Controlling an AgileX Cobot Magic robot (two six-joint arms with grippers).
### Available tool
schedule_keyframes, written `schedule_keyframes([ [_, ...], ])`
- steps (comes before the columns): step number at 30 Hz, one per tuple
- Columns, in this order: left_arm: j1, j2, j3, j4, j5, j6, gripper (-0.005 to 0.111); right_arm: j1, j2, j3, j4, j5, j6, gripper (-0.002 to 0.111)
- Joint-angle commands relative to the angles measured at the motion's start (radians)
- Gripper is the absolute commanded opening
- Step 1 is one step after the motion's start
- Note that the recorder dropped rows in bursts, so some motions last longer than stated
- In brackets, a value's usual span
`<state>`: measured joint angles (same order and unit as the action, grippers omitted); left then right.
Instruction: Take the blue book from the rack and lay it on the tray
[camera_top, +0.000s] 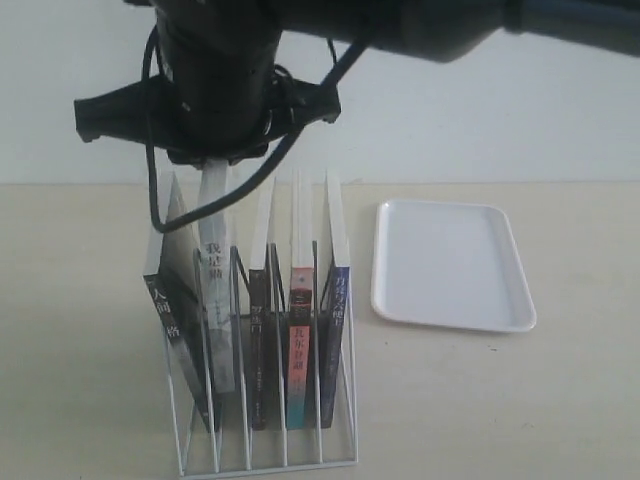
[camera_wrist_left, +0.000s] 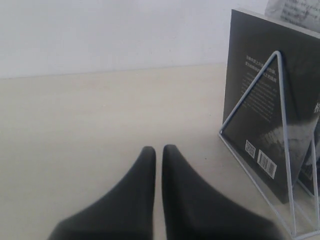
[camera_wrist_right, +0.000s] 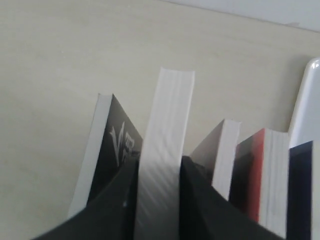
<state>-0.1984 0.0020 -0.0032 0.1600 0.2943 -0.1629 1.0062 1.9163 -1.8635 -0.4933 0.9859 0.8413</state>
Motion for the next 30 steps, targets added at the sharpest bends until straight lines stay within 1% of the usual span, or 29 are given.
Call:
schedule_keyframes([
  [1,0.003,-0.002,0.003,-0.003,-0.001,0.004,0.004,0.002,0.026,-0.008,0.024,-0.001,-0.012,0.000],
  [13,0.003,-0.002,0.003,-0.003,-0.001,0.004,0.004,0.002,0.040,-0.008,0.046,0.079,-0.055,0.000],
  [14,0.003,-0.002,0.003,-0.003,-0.001,0.004,0.004,0.002,0.040,-0.008,0.051,0.083,-0.062,0.002],
  [15,0.003,-0.002,0.003,-0.003,-0.001,0.004,0.004,0.002,0.040,-0.008,0.053,0.083,-0.062,0.006],
  [16,0.003,-0.002,0.003,-0.003,-0.001,0.004,0.004,0.002,0.040,-0.008,0.055,0.083,-0.062,0.012],
  [19,0.003,-0.002,0.003,-0.003,-0.001,0.004,0.004,0.002,0.040,-0.008,0.057,0.070,-0.062,0.037],
  [21,0.003,-0.002,0.003,-0.003,-0.001,0.004,0.004,0.002,0.041,-0.008,0.057,0.068,-0.066,0.045],
  [26,0.003,-0.002,0.003,-0.003,-0.001,0.004,0.004,0.002,0.032,-0.008,0.050,0.068,-0.071,0.046],
  [30,0.003,-0.002,0.003,-0.003,-0.001,0.004,0.004,0.002,-0.015,-0.008,0.014,0.108,-0.091,0.046],
])
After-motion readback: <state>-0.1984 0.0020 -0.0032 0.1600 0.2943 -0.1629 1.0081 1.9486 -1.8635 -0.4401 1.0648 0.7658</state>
